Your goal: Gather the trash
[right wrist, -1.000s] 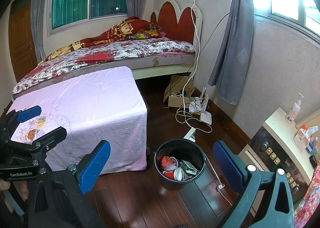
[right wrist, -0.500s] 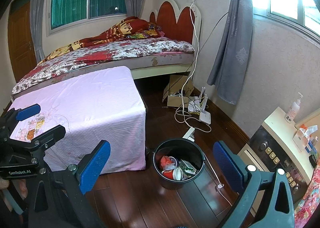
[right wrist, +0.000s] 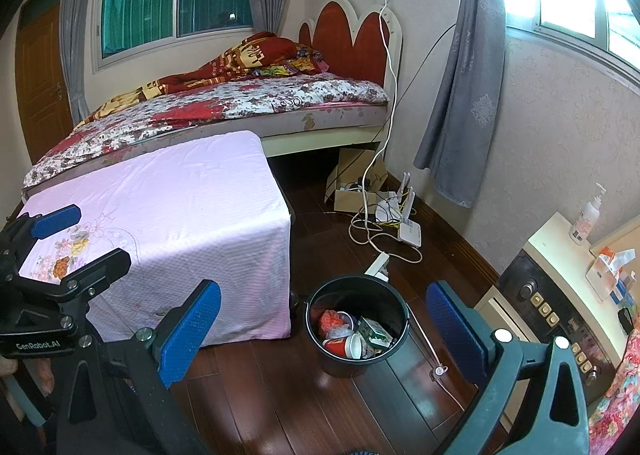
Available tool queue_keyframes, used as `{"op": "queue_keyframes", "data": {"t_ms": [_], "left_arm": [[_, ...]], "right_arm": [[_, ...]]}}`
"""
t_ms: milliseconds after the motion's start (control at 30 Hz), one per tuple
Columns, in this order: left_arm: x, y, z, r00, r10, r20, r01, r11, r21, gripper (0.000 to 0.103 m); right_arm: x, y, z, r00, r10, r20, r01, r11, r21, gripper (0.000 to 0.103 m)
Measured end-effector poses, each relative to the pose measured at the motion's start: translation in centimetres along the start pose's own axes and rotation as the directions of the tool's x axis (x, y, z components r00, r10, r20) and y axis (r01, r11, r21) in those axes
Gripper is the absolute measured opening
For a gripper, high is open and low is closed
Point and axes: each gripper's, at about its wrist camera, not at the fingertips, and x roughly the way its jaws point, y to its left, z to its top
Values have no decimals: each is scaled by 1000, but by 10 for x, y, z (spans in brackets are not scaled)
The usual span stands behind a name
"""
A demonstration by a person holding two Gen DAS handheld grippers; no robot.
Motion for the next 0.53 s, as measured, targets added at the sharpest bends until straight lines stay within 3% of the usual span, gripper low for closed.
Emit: {"op": "queue_keyframes", "data": {"t_ms": [533], "left_arm": [[-3,5,-3,999,-29,35,29,999,15,102]], "right_arm": [[4,4,-7,1000,-2,-9,2,1000,-3,103]]}}
